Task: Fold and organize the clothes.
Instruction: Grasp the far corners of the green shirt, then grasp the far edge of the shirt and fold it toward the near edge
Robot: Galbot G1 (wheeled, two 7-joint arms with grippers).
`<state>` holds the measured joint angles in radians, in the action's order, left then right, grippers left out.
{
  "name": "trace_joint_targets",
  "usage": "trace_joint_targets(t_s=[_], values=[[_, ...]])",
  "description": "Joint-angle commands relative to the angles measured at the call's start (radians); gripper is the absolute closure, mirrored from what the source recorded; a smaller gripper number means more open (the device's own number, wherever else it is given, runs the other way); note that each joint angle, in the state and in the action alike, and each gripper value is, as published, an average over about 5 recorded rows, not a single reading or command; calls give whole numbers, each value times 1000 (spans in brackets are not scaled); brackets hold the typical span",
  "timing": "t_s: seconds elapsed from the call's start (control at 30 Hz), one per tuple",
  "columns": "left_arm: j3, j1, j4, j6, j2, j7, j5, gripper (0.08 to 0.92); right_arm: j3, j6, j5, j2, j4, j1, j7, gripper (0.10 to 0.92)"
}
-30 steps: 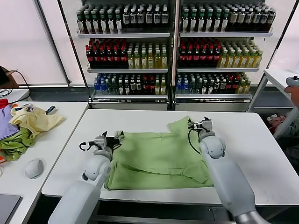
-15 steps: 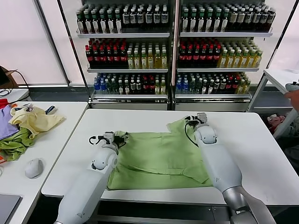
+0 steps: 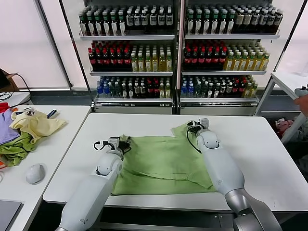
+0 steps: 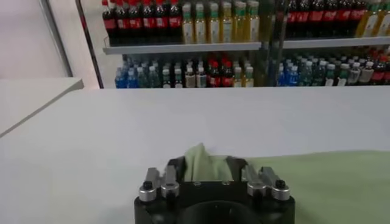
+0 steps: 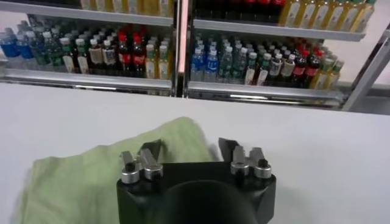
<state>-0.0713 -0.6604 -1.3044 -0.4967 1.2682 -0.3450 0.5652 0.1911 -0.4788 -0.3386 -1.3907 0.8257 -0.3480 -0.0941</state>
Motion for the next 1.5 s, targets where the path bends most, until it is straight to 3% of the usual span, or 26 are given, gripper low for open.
trace_joint_targets(t_s=[0.03,0.33,0.5,1.03,1.27,1.5], values=[[4,-6,2,4,0,1,25,606,-6,-7,-11,0,-8,3,19,533],[-17,-74,-131,93,-31,21,79,854,-3,42,-27,42,143,-87,61,793],[-39,-126,-233,126,-54,23,110,894,13,75,-47,80,319,-176,50,902],[-134,-388,-557,134,-108,22,125,894,169,91,-123,204,945,-591,31,910],[-155,-471,-622,118,-114,27,123,894,274,70,-116,207,1088,-779,9,910],[-144,-503,-623,80,-118,41,68,894,340,47,-113,203,1137,-857,-11,910]])
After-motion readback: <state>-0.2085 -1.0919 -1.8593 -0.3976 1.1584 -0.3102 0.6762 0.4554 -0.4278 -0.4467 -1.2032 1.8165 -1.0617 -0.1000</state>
